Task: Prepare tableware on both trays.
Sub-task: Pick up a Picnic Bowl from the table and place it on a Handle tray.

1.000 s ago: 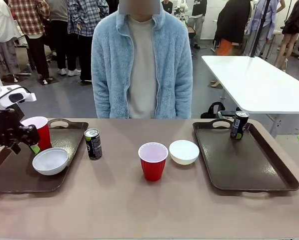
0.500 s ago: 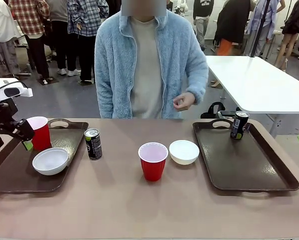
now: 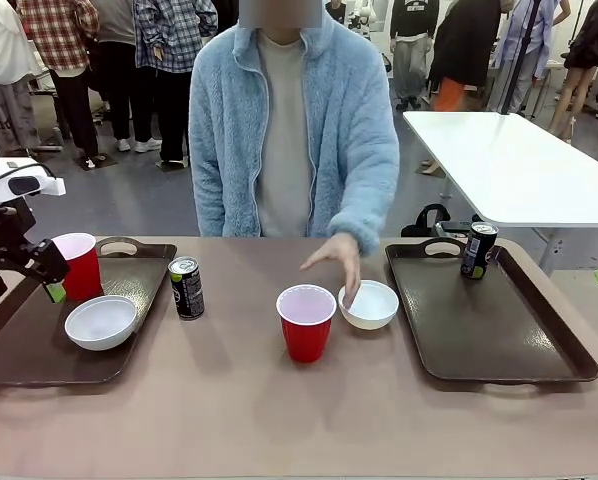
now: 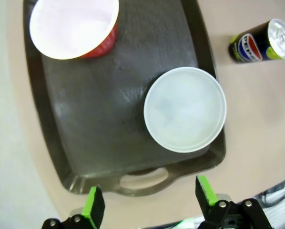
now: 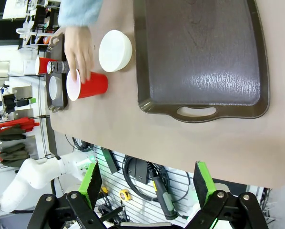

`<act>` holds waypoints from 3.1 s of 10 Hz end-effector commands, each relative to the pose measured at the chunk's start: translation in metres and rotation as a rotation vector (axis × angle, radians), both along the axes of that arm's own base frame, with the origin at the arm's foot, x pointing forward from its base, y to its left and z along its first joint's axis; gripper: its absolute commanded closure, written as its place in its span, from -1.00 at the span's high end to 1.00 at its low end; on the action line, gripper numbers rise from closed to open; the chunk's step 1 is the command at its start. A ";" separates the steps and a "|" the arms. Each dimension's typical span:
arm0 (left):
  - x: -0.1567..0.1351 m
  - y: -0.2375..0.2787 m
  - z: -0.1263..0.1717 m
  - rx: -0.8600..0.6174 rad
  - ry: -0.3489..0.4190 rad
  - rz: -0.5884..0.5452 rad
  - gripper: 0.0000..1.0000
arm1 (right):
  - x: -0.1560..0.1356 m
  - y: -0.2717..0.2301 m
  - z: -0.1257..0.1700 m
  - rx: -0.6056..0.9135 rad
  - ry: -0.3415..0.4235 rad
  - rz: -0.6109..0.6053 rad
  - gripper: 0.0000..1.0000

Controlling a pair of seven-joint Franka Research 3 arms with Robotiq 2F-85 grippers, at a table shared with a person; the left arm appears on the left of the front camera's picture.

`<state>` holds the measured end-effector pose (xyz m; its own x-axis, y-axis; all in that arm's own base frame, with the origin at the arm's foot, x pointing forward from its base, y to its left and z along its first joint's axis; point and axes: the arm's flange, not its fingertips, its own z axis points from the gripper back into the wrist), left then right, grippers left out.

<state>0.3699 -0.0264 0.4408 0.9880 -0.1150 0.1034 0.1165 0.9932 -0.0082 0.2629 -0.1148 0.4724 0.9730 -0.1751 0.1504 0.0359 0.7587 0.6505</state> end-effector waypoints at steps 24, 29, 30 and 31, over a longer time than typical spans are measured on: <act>-0.048 0.240 -0.067 -1.240 -0.004 0.000 1.00 | 0.051 0.219 -0.055 -0.603 0.149 0.215 1.00; -0.048 0.240 -0.067 -1.240 -0.004 0.000 1.00 | -0.023 0.157 -0.013 -0.591 0.188 0.328 1.00; -0.048 0.240 -0.067 -1.240 -0.004 0.000 1.00 | -0.022 0.156 -0.012 -0.567 0.199 0.336 1.00; -0.048 0.240 -0.067 -1.240 -0.004 0.000 1.00 | -0.001 0.168 0.033 -0.591 0.190 0.329 1.00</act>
